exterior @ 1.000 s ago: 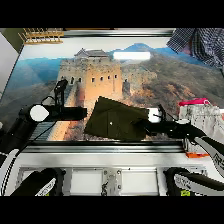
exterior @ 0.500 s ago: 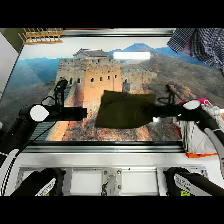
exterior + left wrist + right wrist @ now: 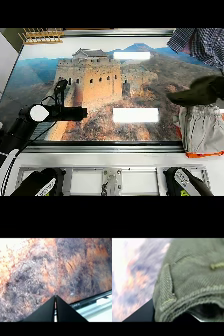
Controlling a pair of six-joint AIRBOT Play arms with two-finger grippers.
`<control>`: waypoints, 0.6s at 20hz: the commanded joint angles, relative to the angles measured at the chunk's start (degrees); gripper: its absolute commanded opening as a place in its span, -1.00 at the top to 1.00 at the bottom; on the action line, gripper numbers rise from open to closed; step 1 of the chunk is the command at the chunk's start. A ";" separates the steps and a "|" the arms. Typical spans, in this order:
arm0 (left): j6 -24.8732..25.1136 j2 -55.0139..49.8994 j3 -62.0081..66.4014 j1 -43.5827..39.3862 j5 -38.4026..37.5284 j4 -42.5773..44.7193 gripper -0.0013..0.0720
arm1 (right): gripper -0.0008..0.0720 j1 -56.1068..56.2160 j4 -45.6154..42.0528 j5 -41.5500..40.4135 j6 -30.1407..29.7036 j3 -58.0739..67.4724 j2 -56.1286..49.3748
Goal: Fold the clothes and pants, and hang the long-sleeved shirts on hangers.
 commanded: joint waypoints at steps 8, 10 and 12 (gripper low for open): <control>0.02 0.04 -0.02 -0.04 0.02 0.02 0.90 | 0.88 -8.90 -20.06 12.70 10.88 -1.75 11.50; 0.02 0.04 -0.02 -0.04 -0.04 0.02 0.90 | 0.88 -8.90 -24.13 15.21 12.85 -7.02 14.58; 0.02 0.04 -0.02 -0.04 -0.04 0.04 0.90 | 0.88 -8.90 -26.56 16.26 13.22 -13.60 17.31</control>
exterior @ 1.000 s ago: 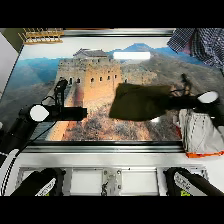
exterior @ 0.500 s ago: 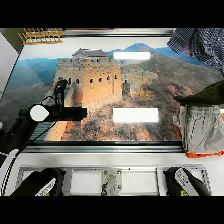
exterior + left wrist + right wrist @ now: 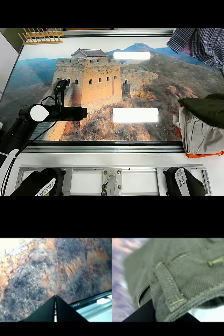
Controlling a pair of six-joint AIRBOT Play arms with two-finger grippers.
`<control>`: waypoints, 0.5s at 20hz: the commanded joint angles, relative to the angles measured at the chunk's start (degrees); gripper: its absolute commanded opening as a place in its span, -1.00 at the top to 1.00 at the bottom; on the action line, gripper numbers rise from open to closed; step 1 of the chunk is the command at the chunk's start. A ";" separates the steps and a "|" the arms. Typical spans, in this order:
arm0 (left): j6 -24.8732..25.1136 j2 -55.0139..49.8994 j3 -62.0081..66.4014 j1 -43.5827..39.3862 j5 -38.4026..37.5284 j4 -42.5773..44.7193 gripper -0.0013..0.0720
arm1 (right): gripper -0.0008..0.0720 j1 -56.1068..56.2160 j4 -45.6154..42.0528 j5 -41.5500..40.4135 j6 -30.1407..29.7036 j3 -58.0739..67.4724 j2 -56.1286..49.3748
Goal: Fold the clothes and pants, and hang the long-sleeved shirts on hangers.
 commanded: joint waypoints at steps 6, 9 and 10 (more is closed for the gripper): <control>-0.02 0.04 -0.02 -0.04 -0.26 0.04 0.90 | 0.77 -0.17 -9.64 1.55 4.26 -20.24 6.54; -0.02 0.04 -0.02 -0.04 -0.46 0.07 0.90 | -0.61 -0.20 -10.97 1.36 5.03 -20.74 6.38; -0.02 0.04 -0.04 -0.04 -0.48 0.07 0.90 | -0.64 -0.20 -13.49 1.40 4.98 -20.00 6.36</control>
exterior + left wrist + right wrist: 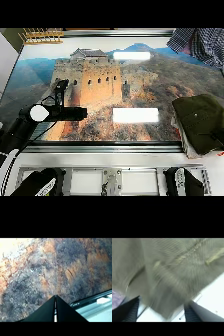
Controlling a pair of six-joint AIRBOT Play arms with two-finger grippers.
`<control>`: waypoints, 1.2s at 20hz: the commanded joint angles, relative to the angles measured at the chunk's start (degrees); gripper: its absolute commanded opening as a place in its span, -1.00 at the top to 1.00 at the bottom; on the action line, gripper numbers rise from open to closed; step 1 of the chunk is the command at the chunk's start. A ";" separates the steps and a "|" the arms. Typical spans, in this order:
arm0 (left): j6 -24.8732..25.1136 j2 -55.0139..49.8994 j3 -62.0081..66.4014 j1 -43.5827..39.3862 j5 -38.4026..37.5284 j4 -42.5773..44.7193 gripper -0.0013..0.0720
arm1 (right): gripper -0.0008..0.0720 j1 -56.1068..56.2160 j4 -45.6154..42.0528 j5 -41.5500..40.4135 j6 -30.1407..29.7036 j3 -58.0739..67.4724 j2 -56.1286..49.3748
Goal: Fold the clothes and pants, and hang the long-sleeved shirts on hangers.
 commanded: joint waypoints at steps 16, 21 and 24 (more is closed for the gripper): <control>-0.02 0.07 -0.02 -0.04 -0.07 -0.09 0.90 | -0.62 37.09 32.06 -10.08 -21.20 7.28 -0.85; -0.04 0.07 -0.02 -0.04 0.02 -0.07 0.90 | -0.59 42.10 32.35 -10.03 -21.18 7.28 -3.98; -0.02 0.07 -0.02 -0.04 0.04 -0.07 0.90 | 0.91 42.10 32.59 -10.03 -21.18 7.28 -4.04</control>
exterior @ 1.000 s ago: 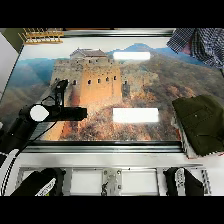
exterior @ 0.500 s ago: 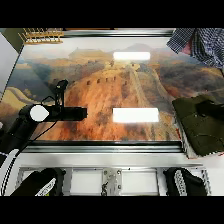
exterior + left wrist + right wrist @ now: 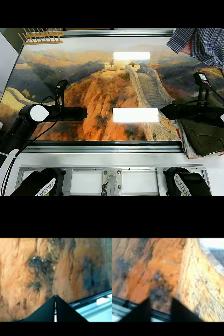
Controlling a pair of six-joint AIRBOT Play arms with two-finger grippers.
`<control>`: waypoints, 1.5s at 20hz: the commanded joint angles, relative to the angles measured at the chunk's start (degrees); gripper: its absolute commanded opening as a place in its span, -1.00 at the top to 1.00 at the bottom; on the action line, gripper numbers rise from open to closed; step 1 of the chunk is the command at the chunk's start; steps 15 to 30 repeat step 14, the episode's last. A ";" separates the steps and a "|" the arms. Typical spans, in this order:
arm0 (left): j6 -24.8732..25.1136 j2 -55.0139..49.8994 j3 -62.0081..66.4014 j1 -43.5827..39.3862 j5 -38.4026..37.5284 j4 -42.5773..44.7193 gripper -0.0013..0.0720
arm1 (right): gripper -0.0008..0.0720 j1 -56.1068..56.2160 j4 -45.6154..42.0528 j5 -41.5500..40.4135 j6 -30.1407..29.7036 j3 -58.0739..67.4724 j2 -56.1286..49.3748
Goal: Fold the clothes and pants, and hang the long-sleeved shirts on hangers.
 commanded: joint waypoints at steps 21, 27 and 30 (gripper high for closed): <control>0.04 0.04 -0.02 -0.04 0.02 0.00 0.90 | 0.87 1.18 0.76 1.29 -0.20 -0.04 -0.61; 0.04 0.04 -0.02 -0.04 0.02 0.00 0.90 | 0.87 1.18 0.76 1.29 -0.20 -0.04 -0.61; 0.04 0.04 -0.02 -0.04 0.02 0.00 0.90 | 0.87 1.18 0.76 1.29 -0.20 -0.04 -0.61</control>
